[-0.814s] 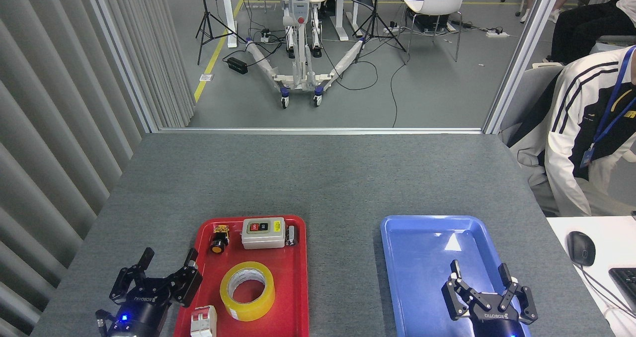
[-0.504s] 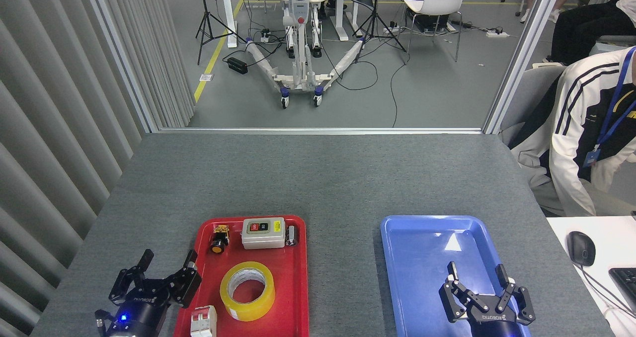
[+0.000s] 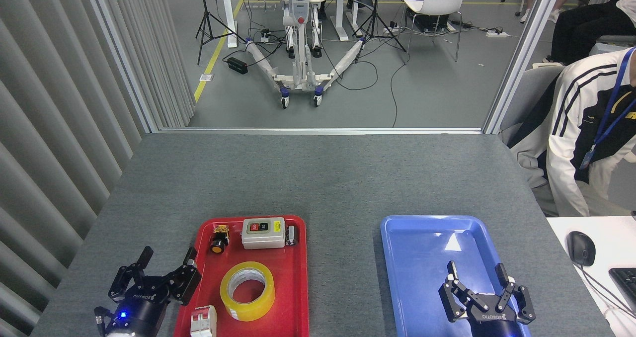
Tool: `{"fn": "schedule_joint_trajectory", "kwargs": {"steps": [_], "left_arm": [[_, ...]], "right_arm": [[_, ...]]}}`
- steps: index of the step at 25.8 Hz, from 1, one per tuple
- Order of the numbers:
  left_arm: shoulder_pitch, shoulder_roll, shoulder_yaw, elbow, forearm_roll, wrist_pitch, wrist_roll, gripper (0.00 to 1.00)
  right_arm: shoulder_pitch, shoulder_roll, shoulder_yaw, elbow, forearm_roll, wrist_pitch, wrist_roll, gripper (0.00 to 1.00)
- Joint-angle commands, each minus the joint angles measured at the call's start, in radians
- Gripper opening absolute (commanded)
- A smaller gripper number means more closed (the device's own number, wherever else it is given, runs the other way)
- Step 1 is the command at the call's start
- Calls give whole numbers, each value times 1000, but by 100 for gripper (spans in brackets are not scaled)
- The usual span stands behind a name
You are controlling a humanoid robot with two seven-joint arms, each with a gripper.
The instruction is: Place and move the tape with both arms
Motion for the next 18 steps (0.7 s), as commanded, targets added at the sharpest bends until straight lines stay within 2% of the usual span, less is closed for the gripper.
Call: {"fn": "schedule_joint_trajectory", "kwargs": {"steps": [1,7,8,11,13,18], "left_arm": [[3,0,0,1,5,-3,-1,100],[0,7,0,-2,5,-46,-29,100],[-4,18,-2,0,8,-52,-79,100],[-35,70,-11,1,27,-52,-359,100],[-67,103,-35,3,28,-55,-503,100],[-167,124,-149,13,102,-55,-584,100]], "right_arm": [[0,-2,0,0,0,1,-1,100],[2,0,3,-1,0,1,-1,100],[2,0,5,-1,2,1,-1,100],[2,1,5,-1,3,0,-1,100],[3,1,5,-1,3,0,-1,100],[8,5,5,-1,11,-15,-1,100]]}}
